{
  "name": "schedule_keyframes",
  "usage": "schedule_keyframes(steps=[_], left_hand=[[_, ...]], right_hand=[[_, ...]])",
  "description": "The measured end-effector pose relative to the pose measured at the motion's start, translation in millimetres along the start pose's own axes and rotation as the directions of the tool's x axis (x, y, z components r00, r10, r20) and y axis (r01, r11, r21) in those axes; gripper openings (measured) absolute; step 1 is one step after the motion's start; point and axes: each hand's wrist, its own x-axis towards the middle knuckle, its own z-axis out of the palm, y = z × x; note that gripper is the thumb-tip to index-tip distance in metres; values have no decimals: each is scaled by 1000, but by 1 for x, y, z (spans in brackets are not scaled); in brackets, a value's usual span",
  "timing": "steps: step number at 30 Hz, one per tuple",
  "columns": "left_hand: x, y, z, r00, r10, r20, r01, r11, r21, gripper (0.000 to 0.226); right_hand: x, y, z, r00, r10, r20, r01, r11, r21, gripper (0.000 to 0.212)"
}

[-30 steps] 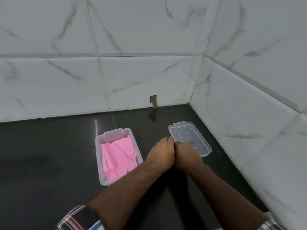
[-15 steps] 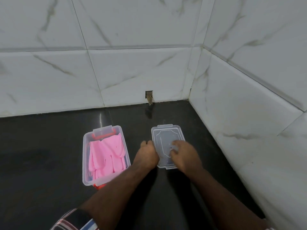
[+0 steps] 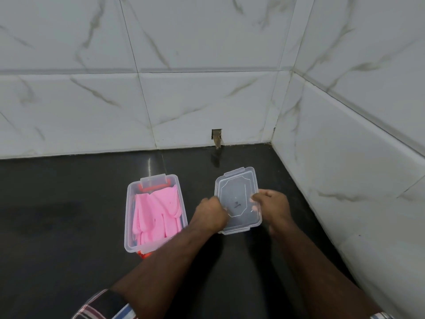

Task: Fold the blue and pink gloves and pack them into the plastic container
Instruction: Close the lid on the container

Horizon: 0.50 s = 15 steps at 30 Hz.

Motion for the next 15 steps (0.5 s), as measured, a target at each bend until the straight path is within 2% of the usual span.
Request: schedule_keyframes(steps=[2,3,5,6,9,11,13,15], left_hand=[[-4,9,-7,995,65,-81,-72,994,-86,39],[-7,16,-14,993,80,-82,-95,978,-187,37],[-12,26,-28,998,49,-50,-66,887,-456,40],[-13,27,-36,998,21,-67,-53,844,-534,41],[-20,14,-58,982,3,-191,-97,868,-488,32],[-24,-1,-68,980,-27,-195,-83,840,-536,28],[-30,-15,-79,977,-77,-199,-67,776,-627,22],[-36,-28,-91,971,-135,-200,-54,684,-727,20]], right_hand=[[-8,-12,7,999,-42,24,39,994,100,12],[-14,-19,11,996,-70,53,63,991,122,11],[-24,-31,23,982,-125,139,104,983,154,8],[-30,-35,29,972,-140,191,108,980,166,11],[-39,-41,43,933,-150,326,118,986,115,15],[-39,-42,46,934,-220,282,232,973,-7,17],[-33,-44,47,938,-307,160,332,928,-166,20],[-30,-47,49,951,-294,95,309,924,-225,24]])
